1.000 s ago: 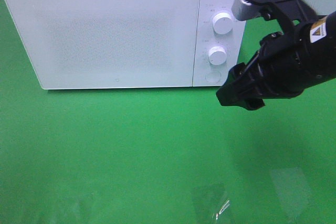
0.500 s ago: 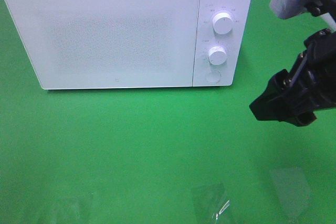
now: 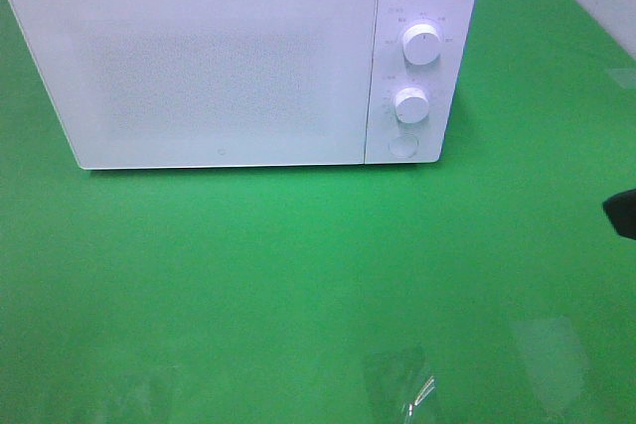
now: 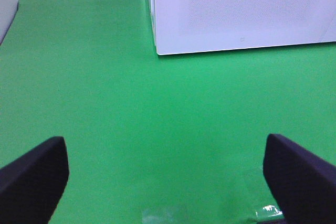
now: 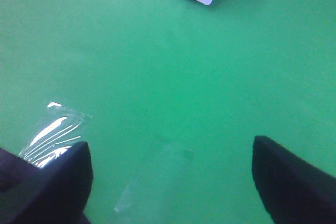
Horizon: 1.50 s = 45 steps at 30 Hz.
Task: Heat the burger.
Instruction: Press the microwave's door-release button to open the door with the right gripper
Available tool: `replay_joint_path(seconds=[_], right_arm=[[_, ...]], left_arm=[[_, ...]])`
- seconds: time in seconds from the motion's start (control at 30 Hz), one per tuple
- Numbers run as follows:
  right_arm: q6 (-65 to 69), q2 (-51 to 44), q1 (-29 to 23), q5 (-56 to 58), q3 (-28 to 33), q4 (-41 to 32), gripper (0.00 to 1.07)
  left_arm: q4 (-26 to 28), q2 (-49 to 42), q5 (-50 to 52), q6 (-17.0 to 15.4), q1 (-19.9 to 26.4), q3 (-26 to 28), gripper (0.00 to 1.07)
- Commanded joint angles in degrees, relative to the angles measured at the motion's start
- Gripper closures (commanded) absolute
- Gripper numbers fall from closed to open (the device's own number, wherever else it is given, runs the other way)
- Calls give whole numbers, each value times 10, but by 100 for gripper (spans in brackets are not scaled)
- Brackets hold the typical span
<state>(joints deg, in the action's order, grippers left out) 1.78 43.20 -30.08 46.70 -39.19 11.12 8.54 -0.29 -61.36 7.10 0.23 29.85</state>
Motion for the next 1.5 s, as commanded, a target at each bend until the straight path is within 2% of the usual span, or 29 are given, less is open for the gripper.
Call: replay_joint_path(seconds=[0.03,0.17,0.23,0.3,0.37,0.4,0.43,0.53,0.67,0.97,1.17,1.5], right_arm=[[26,-72,3,13,31,14,30],[42,-105,35,29,46,4,31],[44,-156,95,54,65,2,31],[44,-156,95,54,65,2,31],[44,-215,148,67,82,1,31],[44,-215,148,67,82,1,31],[44,-247,172,70,95,-5,31],[44,-259,180,74,103,-9,31],[40,-326,221,84,110,-32,31],[42,-405,254,84,110,-39,32],[44,-451,254,84,110,-39,32],[43,-450,254,84,110,-40,32]], left_arm=[[-1,-10,5,-3,2,-1,14],[-1,-10,5,-3,2,-1,14],[-1,-10,5,-3,2,-1,14],[-1,-10,5,-3,2,-1,14],[-1,-10,5,-3,2,-1,14],[-1,-10,5,-3,2,-1,14],[-1,-10,5,-3,2,-1,14],[-1,-10,5,-3,2,-1,14],[-1,-10,5,-3,2,-1,14],[-1,-10,5,-3,2,-1,14],[-1,-10,5,-3,2,-1,14],[-1,-9,5,-3,2,-1,14]])
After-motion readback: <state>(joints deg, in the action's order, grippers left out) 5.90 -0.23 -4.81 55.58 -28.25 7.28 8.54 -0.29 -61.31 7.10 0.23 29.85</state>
